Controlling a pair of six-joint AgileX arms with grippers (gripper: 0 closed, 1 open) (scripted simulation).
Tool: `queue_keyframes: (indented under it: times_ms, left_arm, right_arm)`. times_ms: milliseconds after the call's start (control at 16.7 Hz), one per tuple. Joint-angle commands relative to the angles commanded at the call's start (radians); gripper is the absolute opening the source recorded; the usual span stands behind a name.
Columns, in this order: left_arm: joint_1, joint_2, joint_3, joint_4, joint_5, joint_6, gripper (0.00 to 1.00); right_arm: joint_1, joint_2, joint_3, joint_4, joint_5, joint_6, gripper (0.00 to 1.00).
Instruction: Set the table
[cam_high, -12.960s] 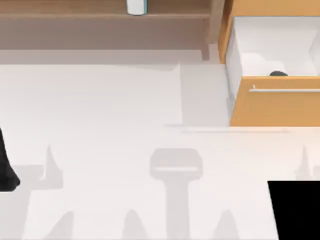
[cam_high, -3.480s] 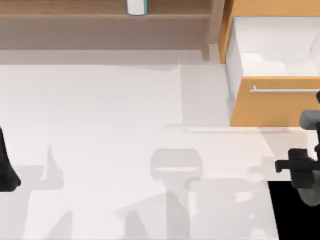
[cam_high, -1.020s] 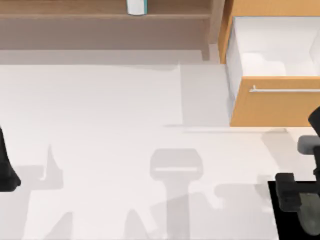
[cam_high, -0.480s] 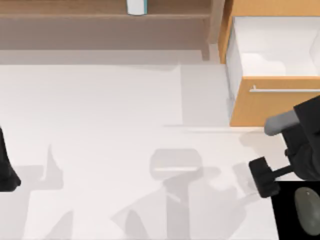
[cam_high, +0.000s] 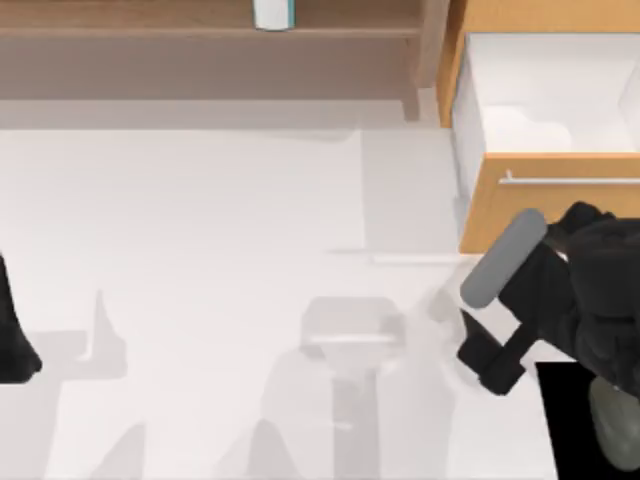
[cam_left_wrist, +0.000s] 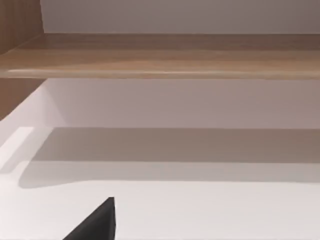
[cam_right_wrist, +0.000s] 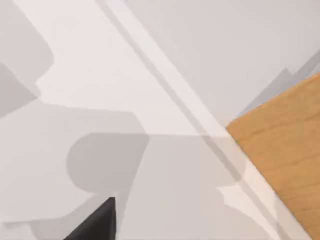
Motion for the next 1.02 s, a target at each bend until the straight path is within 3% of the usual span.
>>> queue_keyframes:
  times_ms: [600,1020]
  left_arm:
    - [0.0,0.0,0.0,0.0,0.0,0.0,1.0]
    - [0.0,0.0,0.0,0.0,0.0,0.0,1.0]
  right_arm:
    - [-0.061,0.27,-0.205,0.934,0.149,-0.728,1.0]
    - [-0.179,0.421,-0.225,1.281,0.23,-1.013,1.0]
